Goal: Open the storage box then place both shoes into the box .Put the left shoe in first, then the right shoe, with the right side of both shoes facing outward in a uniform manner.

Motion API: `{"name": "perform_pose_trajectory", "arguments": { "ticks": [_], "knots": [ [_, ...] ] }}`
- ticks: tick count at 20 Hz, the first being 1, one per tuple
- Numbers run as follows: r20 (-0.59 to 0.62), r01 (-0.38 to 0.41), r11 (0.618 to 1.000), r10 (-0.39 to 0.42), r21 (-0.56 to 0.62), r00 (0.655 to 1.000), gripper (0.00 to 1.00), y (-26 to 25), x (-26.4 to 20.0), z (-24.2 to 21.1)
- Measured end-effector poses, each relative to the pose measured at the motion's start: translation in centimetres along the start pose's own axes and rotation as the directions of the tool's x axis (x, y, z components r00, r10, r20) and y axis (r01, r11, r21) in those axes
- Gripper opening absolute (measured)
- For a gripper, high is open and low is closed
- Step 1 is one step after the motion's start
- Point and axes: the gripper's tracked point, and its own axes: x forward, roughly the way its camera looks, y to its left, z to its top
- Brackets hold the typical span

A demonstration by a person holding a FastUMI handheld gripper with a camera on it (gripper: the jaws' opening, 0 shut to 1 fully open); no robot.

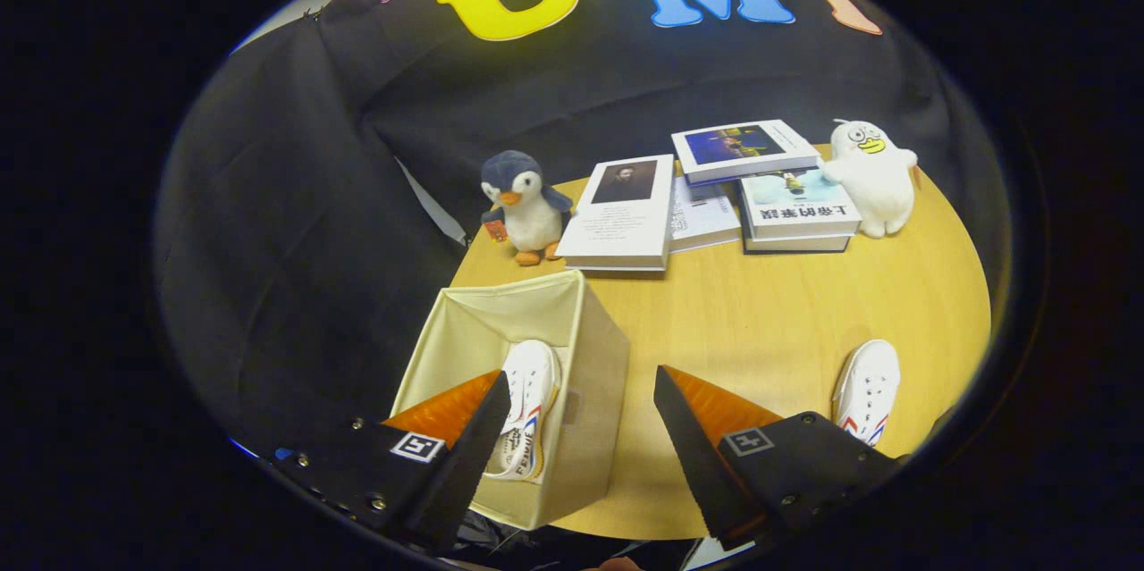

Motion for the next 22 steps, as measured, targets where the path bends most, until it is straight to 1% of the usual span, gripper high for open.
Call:
{"name": "perform_pose_trajectory", "arguments": {
  "ticks": [6, 11, 16, 22],
  "knots": [
    [0.021, 0.1, 0.995, -0.1, 0.019, 0.995, 0.98, -7.8, -2.8, -0.5],
    [0.023, 0.171, 0.984, -0.172, 0.058, 0.985, 0.98, -13.9, -4.6, -1.4],
    [-0.013, 0.247, 0.966, -0.246, 0.075, 0.969, 0.98, -19.6, -5.5, -3.3],
    [-0.076, 0.316, 0.946, -0.312, 0.063, 0.947, 0.98, -24.6, -5.4, -5.8]
  ]
}}
